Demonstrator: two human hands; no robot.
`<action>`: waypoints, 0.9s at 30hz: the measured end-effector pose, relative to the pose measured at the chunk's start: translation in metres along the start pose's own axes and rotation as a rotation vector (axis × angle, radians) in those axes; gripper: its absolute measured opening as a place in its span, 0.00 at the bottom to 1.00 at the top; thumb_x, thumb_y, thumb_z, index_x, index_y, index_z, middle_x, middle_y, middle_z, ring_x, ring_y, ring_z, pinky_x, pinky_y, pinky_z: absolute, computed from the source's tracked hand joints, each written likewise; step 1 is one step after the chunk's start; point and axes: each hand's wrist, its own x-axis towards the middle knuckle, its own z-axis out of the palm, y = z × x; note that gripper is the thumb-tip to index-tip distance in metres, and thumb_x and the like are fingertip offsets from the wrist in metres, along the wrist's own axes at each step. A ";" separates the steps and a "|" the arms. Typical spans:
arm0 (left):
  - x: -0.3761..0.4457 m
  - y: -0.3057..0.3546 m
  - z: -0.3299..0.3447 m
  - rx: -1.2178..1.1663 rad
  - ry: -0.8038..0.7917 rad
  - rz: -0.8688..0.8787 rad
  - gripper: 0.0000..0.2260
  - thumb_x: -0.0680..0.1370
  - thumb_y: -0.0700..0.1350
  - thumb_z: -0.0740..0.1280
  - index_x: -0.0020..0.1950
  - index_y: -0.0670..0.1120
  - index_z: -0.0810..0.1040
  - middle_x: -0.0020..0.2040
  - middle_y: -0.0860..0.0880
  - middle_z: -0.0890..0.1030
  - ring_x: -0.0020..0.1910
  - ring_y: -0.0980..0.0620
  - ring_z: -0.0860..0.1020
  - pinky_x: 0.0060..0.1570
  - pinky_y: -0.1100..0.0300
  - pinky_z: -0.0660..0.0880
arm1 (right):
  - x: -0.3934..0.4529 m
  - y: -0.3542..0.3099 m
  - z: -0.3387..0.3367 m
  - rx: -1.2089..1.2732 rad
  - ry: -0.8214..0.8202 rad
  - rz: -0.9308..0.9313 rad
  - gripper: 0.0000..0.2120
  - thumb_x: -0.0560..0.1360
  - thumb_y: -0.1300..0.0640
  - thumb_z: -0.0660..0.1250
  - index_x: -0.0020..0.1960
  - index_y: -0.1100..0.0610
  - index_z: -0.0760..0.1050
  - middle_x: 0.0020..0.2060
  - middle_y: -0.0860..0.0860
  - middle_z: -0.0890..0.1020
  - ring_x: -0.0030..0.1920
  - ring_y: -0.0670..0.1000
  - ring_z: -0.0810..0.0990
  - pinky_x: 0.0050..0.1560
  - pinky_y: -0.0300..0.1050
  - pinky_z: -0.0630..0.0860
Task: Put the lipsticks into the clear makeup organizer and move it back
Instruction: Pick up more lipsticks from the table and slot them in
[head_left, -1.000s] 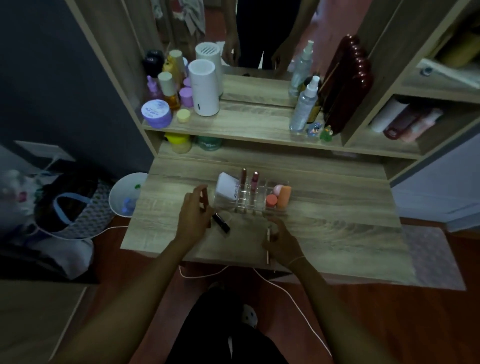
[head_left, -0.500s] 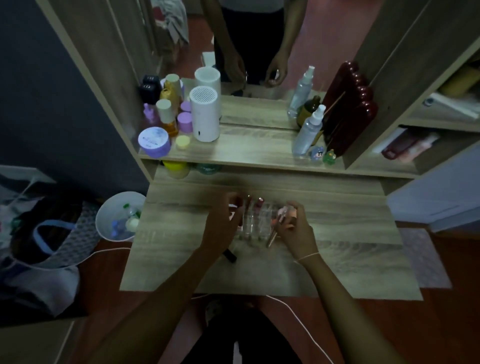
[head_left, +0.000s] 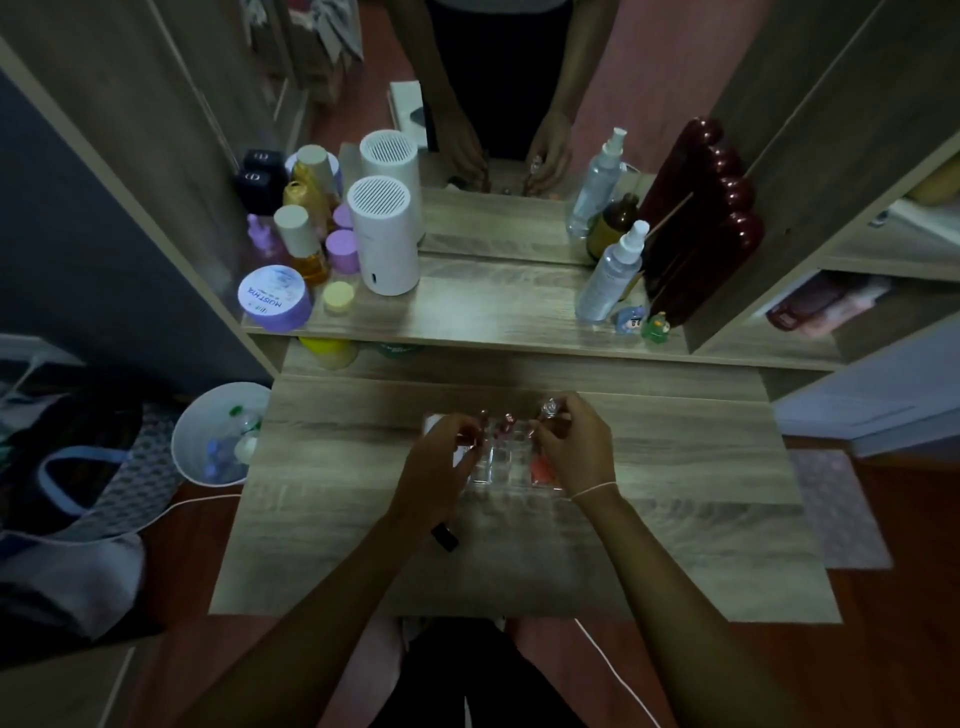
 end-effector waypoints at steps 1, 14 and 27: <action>0.000 -0.003 0.002 0.013 -0.015 -0.005 0.04 0.75 0.44 0.68 0.49 0.47 0.77 0.51 0.45 0.78 0.45 0.56 0.78 0.46 0.68 0.76 | 0.001 0.000 0.001 -0.013 -0.012 -0.014 0.10 0.67 0.64 0.73 0.45 0.55 0.75 0.43 0.53 0.82 0.44 0.52 0.80 0.48 0.53 0.79; 0.000 -0.005 0.011 0.109 -0.051 0.010 0.04 0.76 0.40 0.67 0.51 0.45 0.77 0.47 0.46 0.79 0.41 0.57 0.74 0.38 0.70 0.70 | 0.007 0.009 0.013 -0.268 -0.144 -0.141 0.14 0.66 0.65 0.70 0.50 0.56 0.77 0.47 0.55 0.82 0.49 0.57 0.78 0.52 0.52 0.75; -0.004 -0.009 0.004 0.071 -0.033 0.000 0.11 0.74 0.44 0.70 0.55 0.44 0.76 0.52 0.44 0.78 0.44 0.53 0.79 0.41 0.74 0.73 | -0.003 0.018 0.009 -0.231 -0.136 -0.106 0.21 0.69 0.59 0.71 0.61 0.53 0.73 0.57 0.54 0.79 0.56 0.55 0.76 0.59 0.53 0.74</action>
